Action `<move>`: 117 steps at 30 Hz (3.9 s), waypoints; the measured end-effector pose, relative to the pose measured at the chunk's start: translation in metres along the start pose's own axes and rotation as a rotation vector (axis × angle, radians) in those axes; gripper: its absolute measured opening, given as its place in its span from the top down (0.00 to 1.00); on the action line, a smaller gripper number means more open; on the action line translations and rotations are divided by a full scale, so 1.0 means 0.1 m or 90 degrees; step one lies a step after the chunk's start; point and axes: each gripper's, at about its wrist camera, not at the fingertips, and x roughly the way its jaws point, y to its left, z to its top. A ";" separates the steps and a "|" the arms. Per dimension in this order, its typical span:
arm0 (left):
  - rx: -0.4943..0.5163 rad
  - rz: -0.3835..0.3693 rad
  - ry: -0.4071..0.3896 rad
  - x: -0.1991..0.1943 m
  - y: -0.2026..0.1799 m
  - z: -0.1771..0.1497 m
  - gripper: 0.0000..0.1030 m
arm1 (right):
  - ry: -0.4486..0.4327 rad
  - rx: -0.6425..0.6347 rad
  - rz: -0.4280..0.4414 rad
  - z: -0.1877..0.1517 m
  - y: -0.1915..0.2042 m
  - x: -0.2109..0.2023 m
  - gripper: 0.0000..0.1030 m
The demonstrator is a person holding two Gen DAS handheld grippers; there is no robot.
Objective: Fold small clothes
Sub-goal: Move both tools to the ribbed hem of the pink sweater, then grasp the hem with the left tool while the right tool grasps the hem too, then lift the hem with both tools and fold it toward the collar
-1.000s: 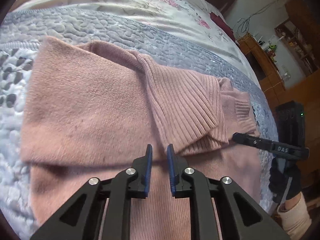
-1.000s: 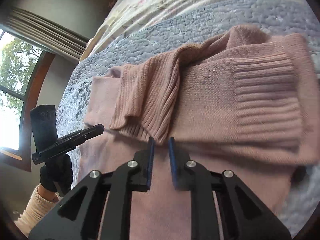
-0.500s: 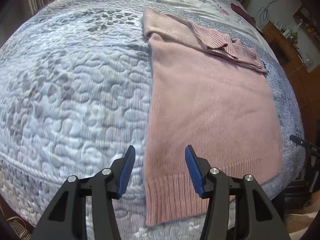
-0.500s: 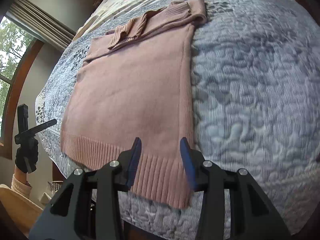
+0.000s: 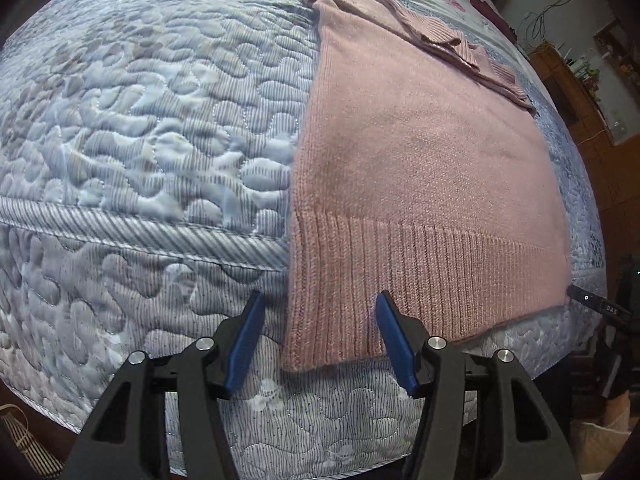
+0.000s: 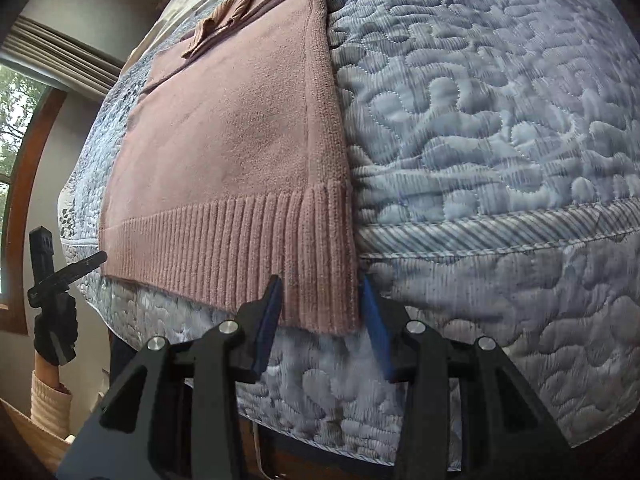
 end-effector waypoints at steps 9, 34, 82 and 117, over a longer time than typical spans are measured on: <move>-0.019 -0.045 -0.004 0.10 -0.03 -0.07 0.44 | 0.007 -0.002 0.036 0.04 0.01 0.07 0.61; -0.072 -0.166 -0.117 -0.54 0.06 0.56 0.91 | -0.060 0.063 0.214 0.67 -0.06 -0.55 0.91; 0.059 -0.088 -0.100 -0.03 -0.04 1.55 0.57 | -0.050 0.041 0.087 1.73 -0.20 -0.26 0.50; 0.177 0.019 -0.081 0.40 -0.39 1.66 0.89 | -0.025 -0.240 -0.146 1.89 0.50 0.35 0.86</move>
